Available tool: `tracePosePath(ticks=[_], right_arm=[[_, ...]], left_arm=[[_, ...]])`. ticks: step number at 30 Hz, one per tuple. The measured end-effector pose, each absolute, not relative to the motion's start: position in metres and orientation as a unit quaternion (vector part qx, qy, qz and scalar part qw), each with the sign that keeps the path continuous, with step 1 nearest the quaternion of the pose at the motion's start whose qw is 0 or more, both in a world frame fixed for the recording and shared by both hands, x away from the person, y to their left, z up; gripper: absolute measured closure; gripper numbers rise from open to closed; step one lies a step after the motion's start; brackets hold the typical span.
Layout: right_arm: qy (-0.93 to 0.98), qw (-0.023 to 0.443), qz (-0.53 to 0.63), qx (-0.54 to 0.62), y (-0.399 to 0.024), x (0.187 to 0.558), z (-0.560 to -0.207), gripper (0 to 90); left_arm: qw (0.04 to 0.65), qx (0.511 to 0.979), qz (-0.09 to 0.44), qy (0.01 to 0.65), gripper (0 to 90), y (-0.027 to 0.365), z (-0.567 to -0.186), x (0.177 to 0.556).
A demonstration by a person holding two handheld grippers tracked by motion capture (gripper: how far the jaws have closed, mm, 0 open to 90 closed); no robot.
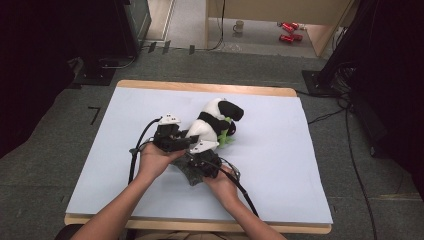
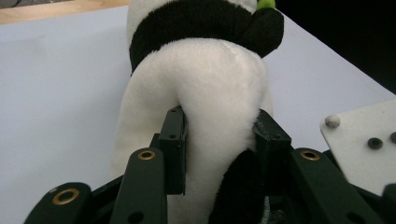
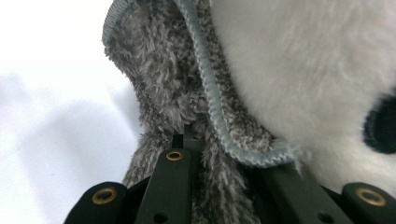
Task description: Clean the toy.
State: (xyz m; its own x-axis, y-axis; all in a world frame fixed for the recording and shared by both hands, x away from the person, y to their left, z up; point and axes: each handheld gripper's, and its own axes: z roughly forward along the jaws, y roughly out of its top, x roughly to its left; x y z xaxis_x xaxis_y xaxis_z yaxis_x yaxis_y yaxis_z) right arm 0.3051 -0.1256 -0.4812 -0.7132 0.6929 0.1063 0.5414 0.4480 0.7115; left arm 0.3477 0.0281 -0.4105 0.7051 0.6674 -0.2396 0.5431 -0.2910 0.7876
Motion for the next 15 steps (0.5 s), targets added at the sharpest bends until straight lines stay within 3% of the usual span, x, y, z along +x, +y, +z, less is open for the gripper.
tracePosePath(ticks=[9, 15], right_arm=[[0.862, 0.068, 0.374, 0.335, -0.133, 0.304, -0.46, 79.9], [0.87, 0.054, 0.372, 0.318, -0.15, 0.309, -0.447, 79.5]], left_arm=[[0.463, 0.803, 0.081, 0.366, 66.1, 0.033, -0.407, 0.351], [0.468, 0.801, 0.062, 0.369, 68.2, 0.046, -0.406, 0.36]])
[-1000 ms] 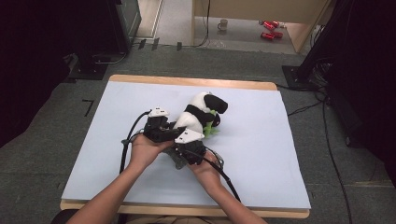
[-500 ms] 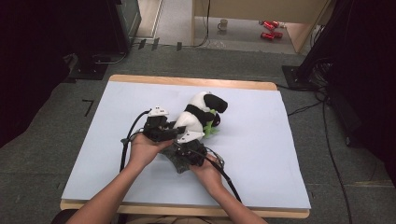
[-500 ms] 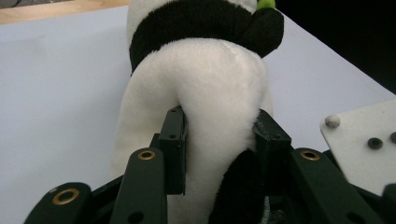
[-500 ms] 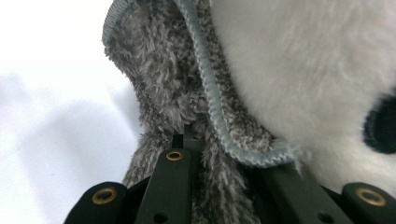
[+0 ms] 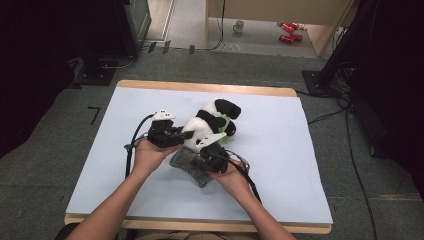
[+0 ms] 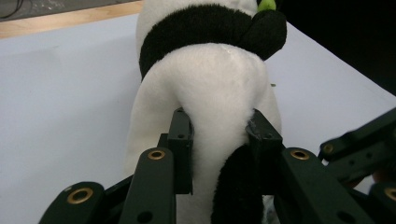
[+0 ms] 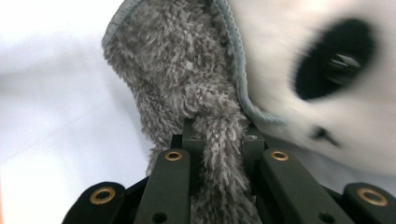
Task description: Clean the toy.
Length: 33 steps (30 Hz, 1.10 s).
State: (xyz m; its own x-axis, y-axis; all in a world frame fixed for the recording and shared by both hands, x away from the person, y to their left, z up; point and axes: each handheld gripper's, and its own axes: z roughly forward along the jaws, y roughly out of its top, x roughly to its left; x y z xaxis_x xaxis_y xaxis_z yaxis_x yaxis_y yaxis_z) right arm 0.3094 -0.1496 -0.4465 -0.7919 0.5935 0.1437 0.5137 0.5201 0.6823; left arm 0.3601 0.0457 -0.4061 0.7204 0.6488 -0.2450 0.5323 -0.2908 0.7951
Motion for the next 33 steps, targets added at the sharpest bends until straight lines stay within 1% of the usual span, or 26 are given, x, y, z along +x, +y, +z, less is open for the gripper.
tracePosePath(ticks=[2, 6, 8, 9, 13, 19, 22, 25, 28, 31, 33], right_arm=[[0.869, 0.051, 0.376, 0.317, -0.156, 0.311, -0.443, 79.4], [0.867, 0.046, 0.387, 0.31, -0.171, 0.314, -0.43, 79.1], [0.862, 0.048, 0.398, 0.309, -0.181, 0.314, -0.422, 78.8], [0.859, 0.059, 0.401, 0.313, -0.187, 0.314, -0.418, 78.9], [0.839, 0.08, 0.411, 0.347, -0.217, 0.32, -0.407, 78.8], [0.818, 0.105, 0.424, 0.375, -0.263, 0.326, -0.396, 78.8], [0.811, 0.112, 0.42, 0.392, -0.28, 0.328, -0.394, 78.8], [0.809, 0.102, 0.41, 0.408, -0.291, 0.331, -0.4, 78.7], [0.805, 0.094, 0.399, 0.429, -0.295, 0.334, -0.407, 78.4], [0.806, 0.099, 0.383, 0.44, -0.298, 0.336, -0.412, 78.3], [0.804, 0.101, 0.354, 0.468, -0.307, 0.34, -0.419, 77.7]], left_arm=[[0.47, 0.802, 0.058, 0.364, 68.7, 0.049, -0.405, 0.362], [0.476, 0.803, 0.026, 0.359, 69.5, 0.061, -0.401, 0.369], [0.478, 0.807, 0.021, 0.347, 70.3, 0.067, -0.399, 0.37], [0.477, 0.81, 0.019, 0.34, 70.4, 0.069, -0.398, 0.371], [0.486, 0.812, -0.011, 0.323, 71.2, 0.079, -0.397, 0.372], [0.502, 0.812, -0.032, 0.295, 71.6, 0.087, -0.391, 0.369], [0.484, 0.825, -0.017, 0.291, 71.4, 0.088, -0.396, 0.371], [0.485, 0.823, -0.001, 0.294, 70.7, 0.09, -0.401, 0.374], [0.467, 0.834, 0.052, 0.289, 67.2, 0.09, -0.404, 0.374], [0.47, 0.83, 0.056, 0.296, 63.5, 0.093, -0.407, 0.377], [0.473, 0.826, 0.085, 0.295, 58.9, 0.097, -0.411, 0.38]])
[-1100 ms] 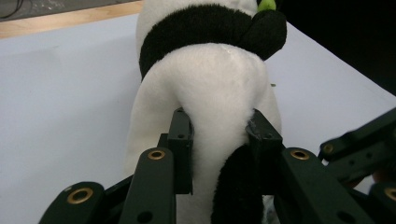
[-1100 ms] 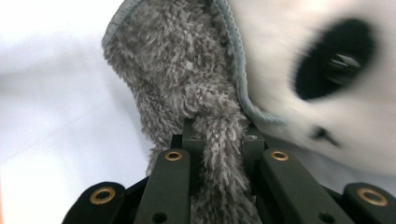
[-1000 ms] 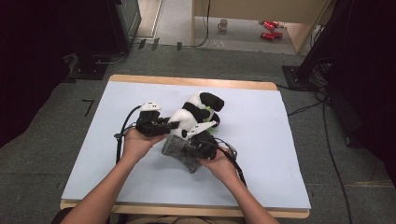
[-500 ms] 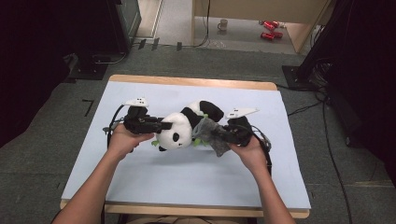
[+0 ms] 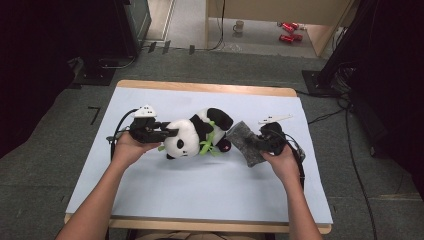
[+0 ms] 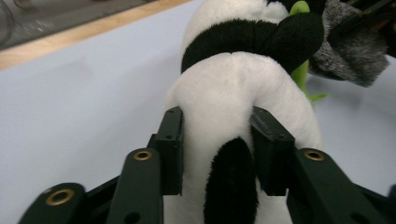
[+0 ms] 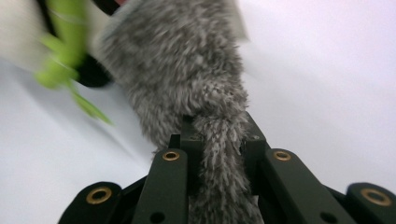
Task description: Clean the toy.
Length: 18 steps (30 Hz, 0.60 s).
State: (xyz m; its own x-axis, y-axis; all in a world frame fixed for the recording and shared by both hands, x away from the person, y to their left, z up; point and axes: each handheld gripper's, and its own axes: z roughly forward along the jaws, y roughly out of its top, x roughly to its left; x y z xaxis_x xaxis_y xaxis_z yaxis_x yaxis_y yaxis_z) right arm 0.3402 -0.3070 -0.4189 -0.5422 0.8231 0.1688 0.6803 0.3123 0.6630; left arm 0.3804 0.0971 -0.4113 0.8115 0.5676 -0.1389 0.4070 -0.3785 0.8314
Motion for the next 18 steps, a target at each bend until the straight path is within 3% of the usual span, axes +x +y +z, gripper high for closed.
tracePosePath(ticks=[3, 7, 18], right_arm=[[0.793, 0.1, 0.344, 0.492, -0.319, 0.343, -0.426, 76.8], [0.779, 0.099, 0.343, 0.515, -0.329, 0.346, -0.437, 74.8], [0.769, 0.091, 0.334, 0.537, -0.325, 0.354, -0.46, 62.0]], left_arm=[[0.477, 0.816, 0.119, 0.303, 52.0, 0.101, -0.416, 0.384], [0.466, 0.808, 0.157, 0.324, 50.4, 0.107, -0.418, 0.389], [0.488, 0.787, 0.122, 0.359, 50.3, 0.123, -0.43, 0.411]])
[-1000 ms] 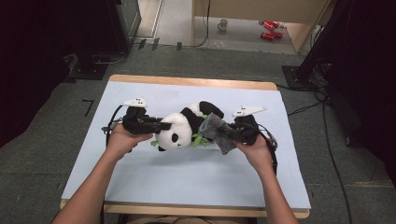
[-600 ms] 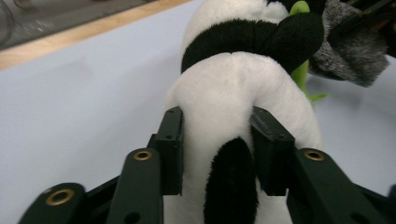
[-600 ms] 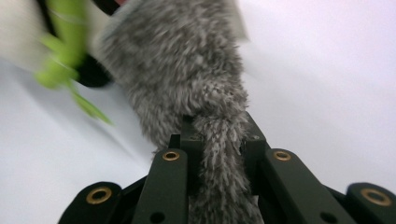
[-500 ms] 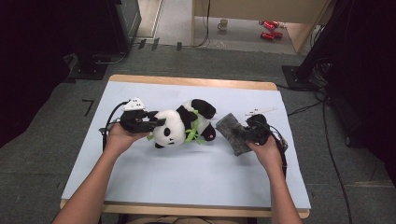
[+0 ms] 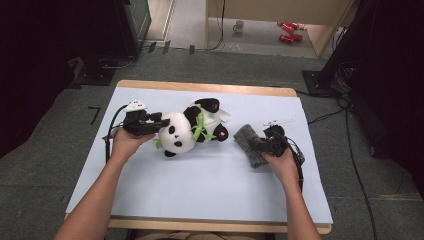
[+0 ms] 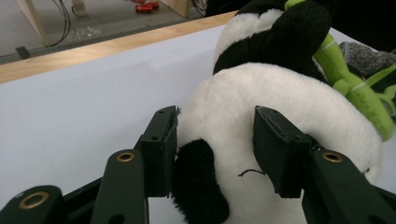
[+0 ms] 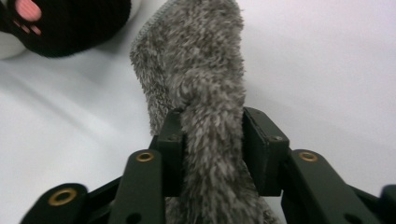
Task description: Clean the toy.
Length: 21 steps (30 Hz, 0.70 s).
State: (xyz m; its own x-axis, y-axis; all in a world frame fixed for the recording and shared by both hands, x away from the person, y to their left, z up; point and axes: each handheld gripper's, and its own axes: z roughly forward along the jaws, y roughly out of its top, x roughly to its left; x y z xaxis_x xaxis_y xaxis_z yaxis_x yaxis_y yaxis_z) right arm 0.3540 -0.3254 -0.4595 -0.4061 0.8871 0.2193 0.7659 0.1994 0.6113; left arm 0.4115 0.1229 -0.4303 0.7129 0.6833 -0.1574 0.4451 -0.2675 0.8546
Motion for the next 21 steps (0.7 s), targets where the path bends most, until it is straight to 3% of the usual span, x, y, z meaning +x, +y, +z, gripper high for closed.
tracePosePath(ticks=[8, 13, 15, 21], right_arm=[[0.779, 0.106, 0.3, 0.541, -0.317, 0.358, -0.475, 50.4], [0.774, 0.107, 0.313, 0.54, -0.322, 0.359, -0.473, 42.3], [0.767, 0.102, 0.328, 0.542, -0.326, 0.358, -0.469, 45.6], [0.766, 0.098, 0.334, 0.54, -0.329, 0.357, -0.466, 44.8]], left_arm=[[0.503, 0.766, 0.098, 0.389, 50.0, 0.135, -0.441, 0.427], [0.498, 0.764, 0.117, 0.394, 48.8, 0.138, -0.441, 0.431], [0.501, 0.76, 0.116, 0.397, 48.7, 0.143, -0.44, 0.432], [0.489, 0.774, 0.125, 0.383, 48.8, 0.15, -0.433, 0.429]])
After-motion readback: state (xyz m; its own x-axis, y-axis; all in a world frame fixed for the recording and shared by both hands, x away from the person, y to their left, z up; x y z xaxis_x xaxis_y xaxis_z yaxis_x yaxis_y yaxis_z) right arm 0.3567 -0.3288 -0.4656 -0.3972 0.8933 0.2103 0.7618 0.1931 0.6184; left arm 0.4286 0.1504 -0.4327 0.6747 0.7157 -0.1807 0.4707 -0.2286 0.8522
